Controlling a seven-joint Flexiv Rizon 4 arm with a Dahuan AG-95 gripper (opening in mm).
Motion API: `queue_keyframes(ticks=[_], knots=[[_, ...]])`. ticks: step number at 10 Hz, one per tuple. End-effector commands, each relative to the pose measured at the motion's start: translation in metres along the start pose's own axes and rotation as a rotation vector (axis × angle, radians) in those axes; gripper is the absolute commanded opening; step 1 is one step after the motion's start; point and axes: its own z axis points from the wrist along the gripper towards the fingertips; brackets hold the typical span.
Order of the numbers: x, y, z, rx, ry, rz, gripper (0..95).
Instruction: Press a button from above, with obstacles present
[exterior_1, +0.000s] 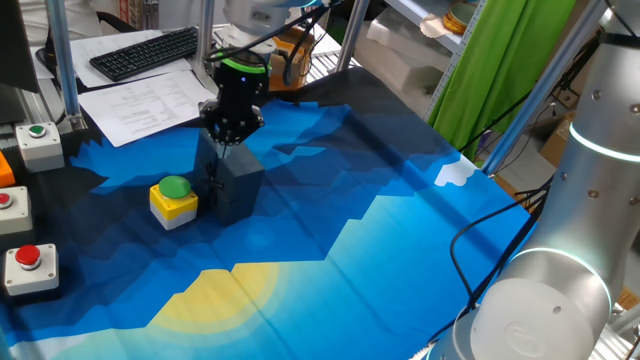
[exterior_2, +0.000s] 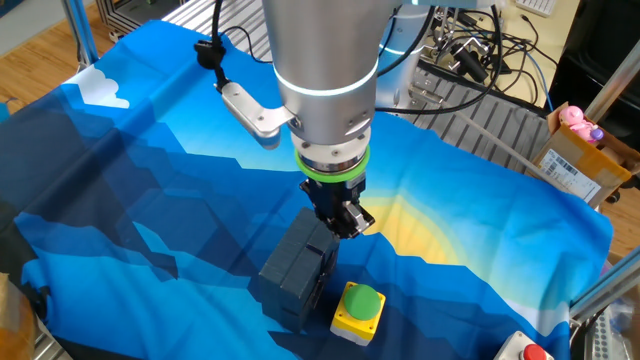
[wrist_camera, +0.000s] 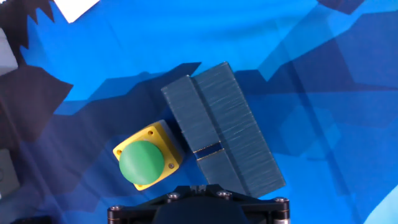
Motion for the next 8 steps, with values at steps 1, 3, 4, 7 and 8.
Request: queue_keyframes(ticks=[1, 3, 4, 7, 8], knots=[[-0.0003, -0.0004, 0.0001, 0.005, -0.001, -0.006, 0.0], [-0.0003, -0.0004, 0.0001, 0.014, 0.004, 0.006, 0.0], [-0.0003, -0.0004, 0.0001, 0.018, 0.019, -0.006, 0.0], [-0.0003, -0.0004, 0.0001, -0.002, 0.021, -0.213, 0.0], [-0.0003, -0.0004, 0.0001, -0.019, 0.031, -0.226, 0.0]])
